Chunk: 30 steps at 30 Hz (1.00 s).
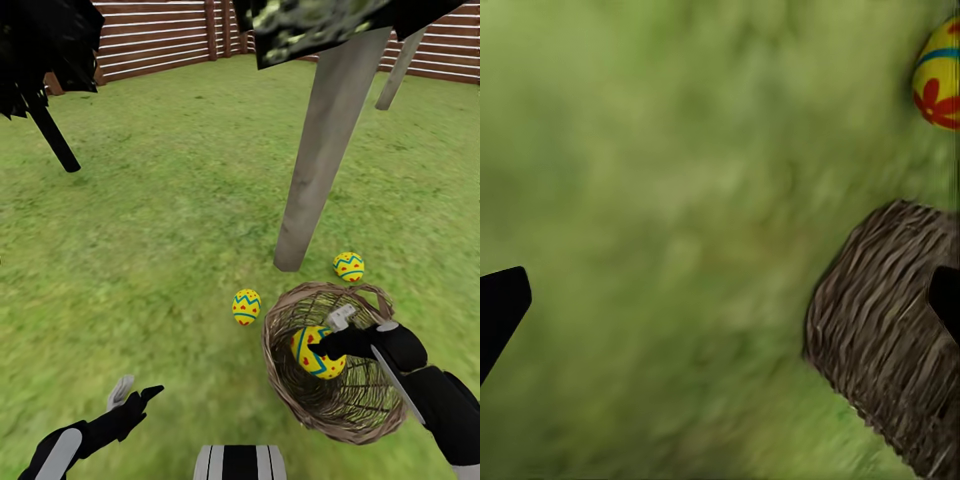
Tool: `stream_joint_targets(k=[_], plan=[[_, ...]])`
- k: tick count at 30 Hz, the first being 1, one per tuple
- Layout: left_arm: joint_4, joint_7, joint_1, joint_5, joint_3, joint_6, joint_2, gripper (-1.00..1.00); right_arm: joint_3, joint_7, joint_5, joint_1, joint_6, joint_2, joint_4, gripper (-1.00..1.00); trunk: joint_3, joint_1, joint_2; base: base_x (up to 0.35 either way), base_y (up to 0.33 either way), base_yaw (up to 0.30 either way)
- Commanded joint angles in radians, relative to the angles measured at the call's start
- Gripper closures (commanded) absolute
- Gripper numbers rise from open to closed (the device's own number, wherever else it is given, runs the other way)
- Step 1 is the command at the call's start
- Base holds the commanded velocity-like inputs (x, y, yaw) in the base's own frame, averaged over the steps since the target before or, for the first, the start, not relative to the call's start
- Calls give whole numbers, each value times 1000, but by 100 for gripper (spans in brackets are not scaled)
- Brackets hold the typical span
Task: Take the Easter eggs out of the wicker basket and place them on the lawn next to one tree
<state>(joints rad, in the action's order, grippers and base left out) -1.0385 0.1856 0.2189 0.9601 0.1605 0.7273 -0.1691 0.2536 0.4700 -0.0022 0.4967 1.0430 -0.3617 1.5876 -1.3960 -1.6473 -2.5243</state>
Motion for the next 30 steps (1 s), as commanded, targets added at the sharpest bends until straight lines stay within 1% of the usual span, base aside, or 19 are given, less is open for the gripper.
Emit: stream_joint_targets(k=[1,3,4,6,8,10,11,12,13,14,15,17,20,21,22,24,27,28,30], plan=[[0,3,0,-1,2,6,0,-100,1,12,0,-14,4,-7,10,100,3,1,0,0,0,0],[0,3,0,-1,2,6,0,-100,-28,64,0,-35,4,-19,22,100,11,1,0,0,0,0],[0,3,0,-1,2,6,1,-100,-58,114,0,-40,4,-26,25,100,15,2,1,0,0,0],[0,3,0,0,1,6,2,-100,-87,190,1,-47,4,-40,27,100,23,3,1,0,0,0],[0,4,0,0,1,6,2,-100,-97,219,2,-49,4,-49,27,100,30,4,2,0,0,0],[0,4,0,0,1,6,2,-100,-103,228,2,-50,4,-53,28,100,38,5,2,0,0,0],[0,3,0,0,1,6,2,-100,-114,246,1,-49,4,-63,28,100,42,5,2,0,0,0],[0,2,0,0,1,5,2,-100,-128,280,1,-49,4,-72,28,100,46,5,3,0,0,0],[0,0,0,-2,0,5,2,-100,-150,335,1,-50,4,-79,28,100,50,6,3,0,0,0],[1,-2,0,-3,0,4,3,-100,-183,403,1,-50,4,-83,28,100,54,6,3,0,0,0],[2,-5,0,-5,0,3,3,-100,-247,486,4,-50,-29,-82,28,100,57,7,3,0,0,0],[9,-7,0,-6,1,1,3,-100,-326,553,6,-50,-126,-81,28,100,65,8,4,0,0,0],[18,-9,0,-6,1,-24,3,-100,-360,580,5,-50,-210,-79,28,100,77,9,4,0,0,0],[19,-9,0,-6,1,-27,3,-100,-363,584,4,-51,-233,-77,28,100,81,10,5,0,0,0],[20,-5,0,-5,1,-31,3,-100,-365,590,2,-57,-282,-69,28,100,85,10,5,0,0,0],[21,-1,0,-4,0,-33,3,-100,-375,593,0,-71,-368,-41,28,100,92,11,5,0,0,0],[21,0,0,-4,0,-35,3,-100,-429,598,-2,-89,-465,13,28,100,104,12,6,0,0,0],[22,0,0,-5,-1,-38,3,-100,-454,611,-2,-98,-504,30,28,100,108,13,6,0,0,0],[23,-2,0,-6,-1,-40,3,-100,-491,657,-2,-111,-566,41,28,100,115,14,7,0,0,0]])
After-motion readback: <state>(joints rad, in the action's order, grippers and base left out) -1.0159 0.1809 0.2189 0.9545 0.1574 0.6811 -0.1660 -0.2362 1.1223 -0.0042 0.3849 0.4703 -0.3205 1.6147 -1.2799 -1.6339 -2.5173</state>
